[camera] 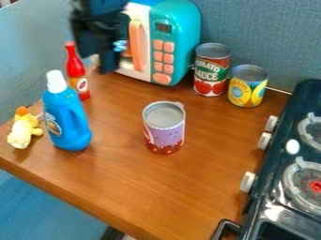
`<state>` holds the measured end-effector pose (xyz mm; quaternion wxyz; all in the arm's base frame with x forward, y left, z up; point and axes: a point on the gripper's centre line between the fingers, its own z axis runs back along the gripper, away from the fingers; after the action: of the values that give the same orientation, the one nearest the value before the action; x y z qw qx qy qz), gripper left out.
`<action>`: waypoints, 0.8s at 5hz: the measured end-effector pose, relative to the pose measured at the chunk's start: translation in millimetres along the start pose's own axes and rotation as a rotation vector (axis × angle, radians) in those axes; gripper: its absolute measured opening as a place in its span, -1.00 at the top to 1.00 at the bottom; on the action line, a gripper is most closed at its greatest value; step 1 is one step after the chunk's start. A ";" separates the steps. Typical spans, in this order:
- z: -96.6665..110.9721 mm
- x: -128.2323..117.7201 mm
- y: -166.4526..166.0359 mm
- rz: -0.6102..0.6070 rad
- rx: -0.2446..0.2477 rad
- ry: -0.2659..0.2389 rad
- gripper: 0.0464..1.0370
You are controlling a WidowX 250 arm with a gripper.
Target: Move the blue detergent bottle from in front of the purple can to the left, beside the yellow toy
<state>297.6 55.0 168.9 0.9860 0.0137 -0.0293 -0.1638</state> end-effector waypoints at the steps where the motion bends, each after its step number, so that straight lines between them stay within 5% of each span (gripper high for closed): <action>1: -4.3 21.7 -44.0 0.020 0.001 0.014 -0.93; 2: -15.5 29.7 -64.4 0.151 0.028 -0.004 -0.93; 4: -32.8 26.5 -74.5 0.225 -0.018 -0.009 -0.93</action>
<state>300.6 -23.6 134.9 0.9980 0.0005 -0.0338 -0.0526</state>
